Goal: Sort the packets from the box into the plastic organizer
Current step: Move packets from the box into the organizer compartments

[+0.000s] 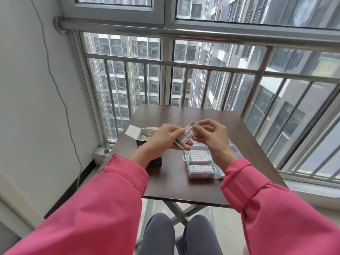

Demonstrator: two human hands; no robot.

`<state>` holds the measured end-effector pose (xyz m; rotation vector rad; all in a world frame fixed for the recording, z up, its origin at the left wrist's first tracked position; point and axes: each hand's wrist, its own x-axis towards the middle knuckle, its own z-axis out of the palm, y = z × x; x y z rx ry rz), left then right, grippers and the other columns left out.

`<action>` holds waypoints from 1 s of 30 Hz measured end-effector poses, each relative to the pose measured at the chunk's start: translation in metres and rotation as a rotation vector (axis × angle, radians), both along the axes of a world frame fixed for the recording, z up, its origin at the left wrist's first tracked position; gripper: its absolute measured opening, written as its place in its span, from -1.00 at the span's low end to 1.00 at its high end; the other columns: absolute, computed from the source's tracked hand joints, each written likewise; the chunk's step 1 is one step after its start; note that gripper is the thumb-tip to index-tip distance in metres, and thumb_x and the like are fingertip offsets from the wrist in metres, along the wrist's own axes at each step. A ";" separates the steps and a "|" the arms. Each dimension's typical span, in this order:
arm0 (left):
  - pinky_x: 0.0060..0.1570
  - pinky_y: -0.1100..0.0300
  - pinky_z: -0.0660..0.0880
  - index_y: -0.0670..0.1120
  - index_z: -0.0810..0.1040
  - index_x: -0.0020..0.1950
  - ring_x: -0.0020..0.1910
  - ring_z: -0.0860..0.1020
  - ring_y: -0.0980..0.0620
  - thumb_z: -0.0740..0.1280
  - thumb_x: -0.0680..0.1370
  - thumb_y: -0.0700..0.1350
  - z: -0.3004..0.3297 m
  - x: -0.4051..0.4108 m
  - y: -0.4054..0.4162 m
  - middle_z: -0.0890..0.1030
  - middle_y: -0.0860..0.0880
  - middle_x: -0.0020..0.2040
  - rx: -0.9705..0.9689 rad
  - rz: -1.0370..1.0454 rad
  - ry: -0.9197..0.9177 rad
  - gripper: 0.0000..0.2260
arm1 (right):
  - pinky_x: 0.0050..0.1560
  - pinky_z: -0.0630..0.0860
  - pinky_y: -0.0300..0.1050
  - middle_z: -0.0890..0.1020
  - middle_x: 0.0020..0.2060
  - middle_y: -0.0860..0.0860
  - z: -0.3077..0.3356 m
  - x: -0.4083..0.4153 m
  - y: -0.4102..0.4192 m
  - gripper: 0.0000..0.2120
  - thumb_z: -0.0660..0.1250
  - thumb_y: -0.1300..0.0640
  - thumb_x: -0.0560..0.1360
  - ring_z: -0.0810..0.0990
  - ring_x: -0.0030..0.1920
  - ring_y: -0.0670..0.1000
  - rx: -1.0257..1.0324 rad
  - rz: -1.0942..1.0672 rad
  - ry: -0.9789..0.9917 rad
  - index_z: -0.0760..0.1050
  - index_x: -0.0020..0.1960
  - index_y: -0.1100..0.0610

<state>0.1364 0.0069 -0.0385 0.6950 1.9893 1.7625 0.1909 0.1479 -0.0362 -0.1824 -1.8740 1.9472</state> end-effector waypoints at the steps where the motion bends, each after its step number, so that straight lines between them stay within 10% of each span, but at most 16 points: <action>1: -0.35 0.29 0.58 -0.33 0.53 0.06 -0.39 0.64 0.04 0.14 0.64 -0.22 0.000 0.004 0.002 0.63 -0.18 -0.25 0.047 0.008 -0.035 -0.77 | -0.37 0.56 -0.26 0.64 -0.42 0.04 0.000 0.004 0.002 -0.89 0.39 0.34 0.44 0.62 -0.42 -0.06 -0.026 0.014 -0.007 0.50 -0.20 0.21; 16: -0.16 0.00 0.61 -0.05 0.51 -0.12 -0.15 0.64 -0.08 0.44 0.44 -0.28 -0.027 0.031 0.031 0.64 -0.19 -0.06 0.201 0.320 0.092 -0.82 | -0.42 0.52 -0.32 0.64 -0.48 -0.08 -0.009 0.043 0.031 -0.83 0.31 0.38 0.48 0.64 -0.44 -0.12 0.054 0.062 -0.147 0.50 -0.16 0.13; 30: -0.30 0.25 0.58 -0.10 0.47 -0.10 -0.23 0.61 0.06 0.39 0.45 -0.38 -0.038 0.032 0.041 0.60 -0.12 -0.08 0.256 0.345 -0.025 -0.79 | -0.38 0.54 -0.33 0.58 -0.33 0.11 -0.027 0.030 0.047 -0.78 0.33 0.48 0.42 0.61 -0.37 -0.02 -0.035 -0.098 -0.143 0.42 -0.19 0.19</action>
